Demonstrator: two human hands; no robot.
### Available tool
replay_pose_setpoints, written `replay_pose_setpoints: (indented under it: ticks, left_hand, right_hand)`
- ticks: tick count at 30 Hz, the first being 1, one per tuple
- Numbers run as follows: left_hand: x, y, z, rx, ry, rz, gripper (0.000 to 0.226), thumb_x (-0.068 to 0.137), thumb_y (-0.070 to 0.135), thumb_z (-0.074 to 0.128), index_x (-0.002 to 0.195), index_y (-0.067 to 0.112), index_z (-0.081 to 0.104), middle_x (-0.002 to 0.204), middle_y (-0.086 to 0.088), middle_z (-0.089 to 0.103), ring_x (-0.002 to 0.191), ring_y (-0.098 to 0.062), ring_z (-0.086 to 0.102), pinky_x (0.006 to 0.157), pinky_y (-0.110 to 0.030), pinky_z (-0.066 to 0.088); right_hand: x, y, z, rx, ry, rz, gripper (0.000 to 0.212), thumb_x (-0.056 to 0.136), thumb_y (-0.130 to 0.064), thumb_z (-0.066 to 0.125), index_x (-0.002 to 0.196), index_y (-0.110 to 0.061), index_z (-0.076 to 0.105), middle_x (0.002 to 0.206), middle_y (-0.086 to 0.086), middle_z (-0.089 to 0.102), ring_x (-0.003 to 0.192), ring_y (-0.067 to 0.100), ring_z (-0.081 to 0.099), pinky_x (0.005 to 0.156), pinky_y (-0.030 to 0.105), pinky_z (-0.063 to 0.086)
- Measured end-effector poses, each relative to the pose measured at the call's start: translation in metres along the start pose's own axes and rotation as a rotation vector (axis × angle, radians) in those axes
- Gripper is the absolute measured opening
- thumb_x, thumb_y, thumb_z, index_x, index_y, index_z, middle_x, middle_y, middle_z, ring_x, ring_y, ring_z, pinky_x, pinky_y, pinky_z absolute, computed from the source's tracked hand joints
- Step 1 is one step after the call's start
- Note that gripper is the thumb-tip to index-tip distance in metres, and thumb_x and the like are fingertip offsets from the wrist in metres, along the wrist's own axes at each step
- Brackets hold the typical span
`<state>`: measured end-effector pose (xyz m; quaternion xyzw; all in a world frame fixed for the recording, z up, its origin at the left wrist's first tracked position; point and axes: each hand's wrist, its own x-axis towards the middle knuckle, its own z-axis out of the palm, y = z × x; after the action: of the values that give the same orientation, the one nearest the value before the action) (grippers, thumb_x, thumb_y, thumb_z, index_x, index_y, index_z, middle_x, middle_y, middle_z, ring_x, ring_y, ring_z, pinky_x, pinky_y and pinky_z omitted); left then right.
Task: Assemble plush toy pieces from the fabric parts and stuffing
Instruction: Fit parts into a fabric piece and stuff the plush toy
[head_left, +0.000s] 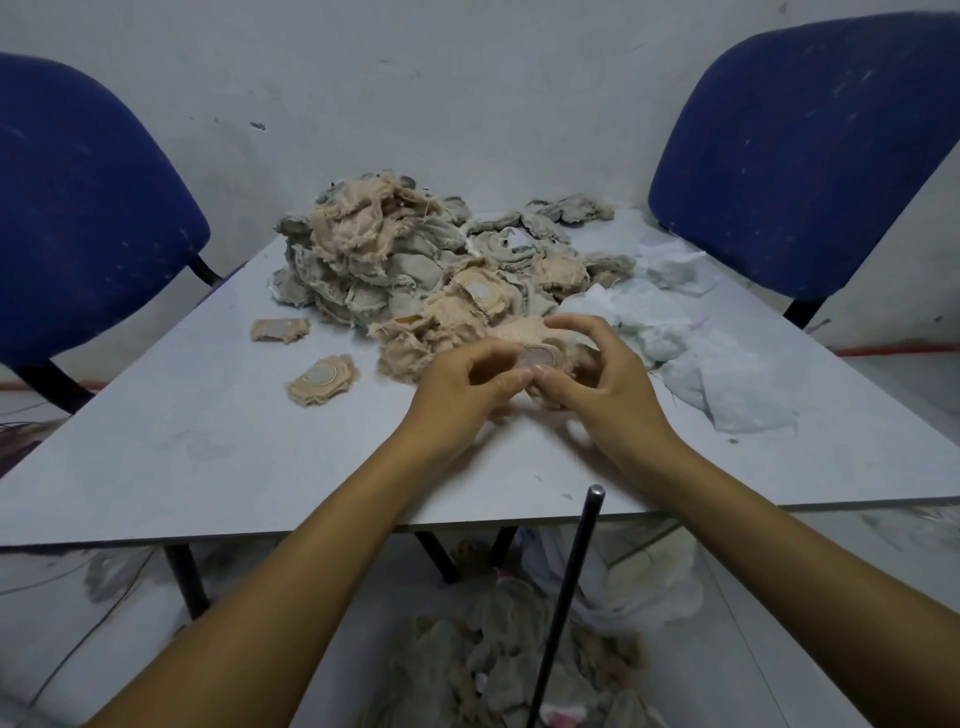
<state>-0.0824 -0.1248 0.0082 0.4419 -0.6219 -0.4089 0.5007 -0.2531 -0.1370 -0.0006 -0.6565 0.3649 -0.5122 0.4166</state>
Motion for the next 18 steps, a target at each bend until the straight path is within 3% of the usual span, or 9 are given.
replay_pose_setpoints:
  ticks: [2, 5, 8, 10, 14, 18]
  left_hand:
    - [-0.002, -0.001, 0.0, -0.051, 0.014, -0.003, 0.011, 0.091, 0.005, 0.067, 0.093, 0.016, 0.069, 0.079, 0.004, 0.071, 0.076, -0.011, 0.067, 0.066, -0.028, 0.058]
    - [-0.002, -0.001, 0.0, -0.148, -0.018, -0.075, 0.012, 0.09, -0.002, 0.064, 0.085, 0.009, 0.065, 0.075, -0.005, 0.066, 0.071, -0.022, 0.061, 0.061, -0.034, 0.053]
    - [0.0, 0.001, 0.0, -0.344, -0.047, -0.165, 0.018, 0.092, -0.007, 0.055, 0.079, 0.005, 0.059, 0.07, -0.006, 0.061, 0.065, -0.025, 0.056, 0.054, -0.031, 0.046]
    - [0.0, 0.003, 0.002, -0.422, -0.064, -0.182, 0.016, 0.089, -0.005, 0.055, 0.078, 0.005, 0.058, 0.071, -0.007, 0.061, 0.063, -0.019, 0.057, 0.052, -0.028, 0.044]
    - [0.001, 0.005, 0.005, -0.525, -0.051, -0.19, 0.013, 0.089, 0.0, 0.054, 0.079, 0.008, 0.055, 0.075, -0.008, 0.058, 0.069, -0.015, 0.054, 0.053, -0.024, 0.038]
    - [-0.004, 0.006, 0.013, -0.37, -0.063, -0.163, 0.019, 0.098, 0.002, 0.05, 0.083, 0.011, 0.055, 0.068, -0.003, 0.059, 0.061, -0.011, 0.053, 0.051, -0.025, 0.039]
  right_hand:
    - [0.0, -0.002, -0.004, 0.159, -0.006, 0.045, 0.037, 0.086, -0.004, 0.074, 0.118, -0.015, 0.059, 0.09, 0.001, 0.075, 0.082, 0.014, 0.071, 0.068, 0.024, 0.056]
    - [0.0, -0.003, -0.01, 0.341, -0.109, 0.196, 0.05, 0.077, -0.012, 0.083, 0.12, -0.008, 0.058, 0.094, 0.006, 0.071, 0.081, 0.019, 0.068, 0.065, 0.028, 0.056]
    - [0.002, -0.004, -0.013, 0.547, -0.318, 0.297, 0.056, 0.072, -0.031, 0.088, 0.117, -0.011, 0.061, 0.087, 0.005, 0.064, 0.072, 0.015, 0.058, 0.056, 0.024, 0.046]
    - [0.003, -0.004, -0.014, 0.607, -0.346, 0.301, 0.054, 0.07, -0.034, 0.088, 0.116, -0.014, 0.066, 0.088, 0.006, 0.063, 0.072, 0.014, 0.057, 0.058, 0.023, 0.045]
    - [0.004, -0.003, -0.011, 0.601, -0.131, 0.332, 0.043, 0.078, -0.007, 0.076, 0.118, -0.01, 0.061, 0.101, 0.021, 0.057, 0.091, 0.026, 0.061, 0.067, 0.029, 0.057]
    - [0.0, -0.001, -0.001, 0.419, 0.065, 0.236, 0.033, 0.082, 0.008, 0.069, 0.105, -0.013, 0.06, 0.068, 0.005, 0.057, 0.064, 0.02, 0.064, 0.062, 0.032, 0.056]
